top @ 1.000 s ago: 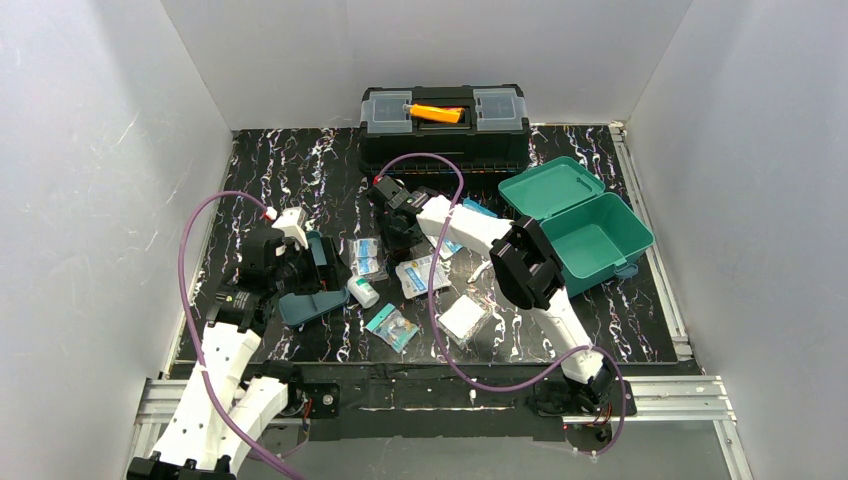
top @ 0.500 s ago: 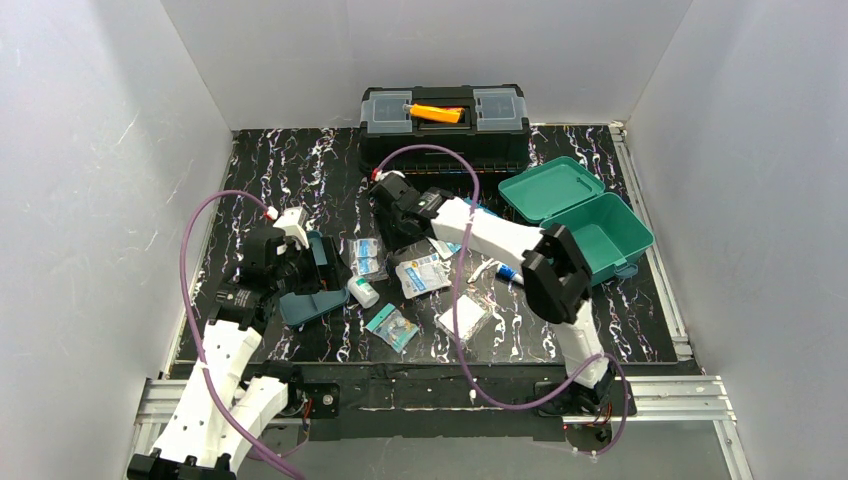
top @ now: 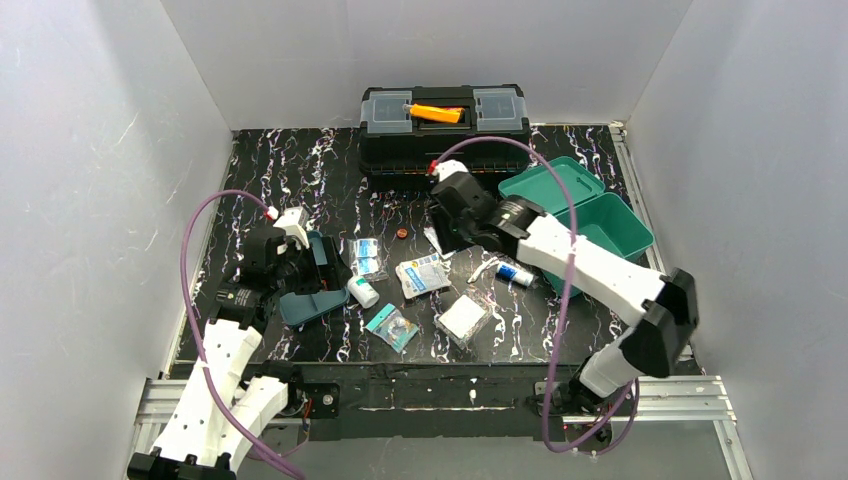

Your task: Organize the medicine kit

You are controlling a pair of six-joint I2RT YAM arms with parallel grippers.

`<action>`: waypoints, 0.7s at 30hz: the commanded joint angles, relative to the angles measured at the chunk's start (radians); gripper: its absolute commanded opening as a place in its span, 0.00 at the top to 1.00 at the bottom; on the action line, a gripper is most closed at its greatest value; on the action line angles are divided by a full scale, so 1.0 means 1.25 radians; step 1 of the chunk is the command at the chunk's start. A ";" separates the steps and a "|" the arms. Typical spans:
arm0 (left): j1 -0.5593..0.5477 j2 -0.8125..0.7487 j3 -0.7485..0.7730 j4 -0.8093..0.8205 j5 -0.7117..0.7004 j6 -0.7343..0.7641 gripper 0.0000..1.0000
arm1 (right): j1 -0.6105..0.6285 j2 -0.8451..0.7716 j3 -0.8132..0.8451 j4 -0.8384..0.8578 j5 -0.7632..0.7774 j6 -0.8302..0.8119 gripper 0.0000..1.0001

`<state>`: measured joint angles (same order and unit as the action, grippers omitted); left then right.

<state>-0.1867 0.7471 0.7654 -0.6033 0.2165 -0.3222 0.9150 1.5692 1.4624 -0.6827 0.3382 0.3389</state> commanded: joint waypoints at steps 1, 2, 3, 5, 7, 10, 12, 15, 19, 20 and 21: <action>0.001 0.004 0.002 -0.006 -0.003 0.002 0.00 | -0.049 -0.127 -0.035 -0.063 0.049 -0.008 0.92; 0.001 0.004 0.002 -0.007 -0.003 0.002 0.01 | -0.062 -0.151 -0.043 -0.079 0.055 0.001 0.92; 0.001 0.003 0.002 -0.006 -0.003 0.002 0.00 | -0.078 -0.172 -0.051 -0.096 0.062 0.012 0.92; 0.001 0.004 0.002 -0.007 -0.005 0.002 0.00 | -0.114 -0.215 -0.063 -0.132 0.066 0.038 0.92; 0.001 0.006 0.002 -0.007 -0.004 0.002 0.00 | -0.154 -0.248 -0.072 -0.171 0.072 0.064 0.92; 0.001 0.007 0.002 -0.008 -0.004 0.002 0.01 | -0.208 -0.295 -0.094 -0.209 0.084 0.093 0.92; 0.001 0.010 0.002 -0.007 -0.005 0.002 0.01 | -0.250 -0.323 -0.110 -0.218 0.076 0.103 0.92; 0.002 0.016 0.002 -0.008 -0.004 0.002 0.01 | -0.331 -0.345 -0.121 -0.235 0.038 0.118 0.93; 0.002 0.014 0.004 -0.008 -0.003 0.002 0.01 | -0.414 -0.353 -0.128 -0.235 0.027 0.138 0.95; 0.001 0.013 0.002 -0.007 -0.003 0.001 0.01 | -0.431 -0.351 -0.129 -0.231 0.027 0.146 0.95; 0.002 0.012 0.002 -0.007 -0.002 0.001 0.00 | -0.454 -0.347 -0.129 -0.230 0.027 0.153 0.95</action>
<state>-0.1867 0.7670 0.7654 -0.6033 0.2161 -0.3222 0.4183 1.1526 1.3098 -0.9905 0.3809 0.4801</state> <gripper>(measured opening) 0.993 0.516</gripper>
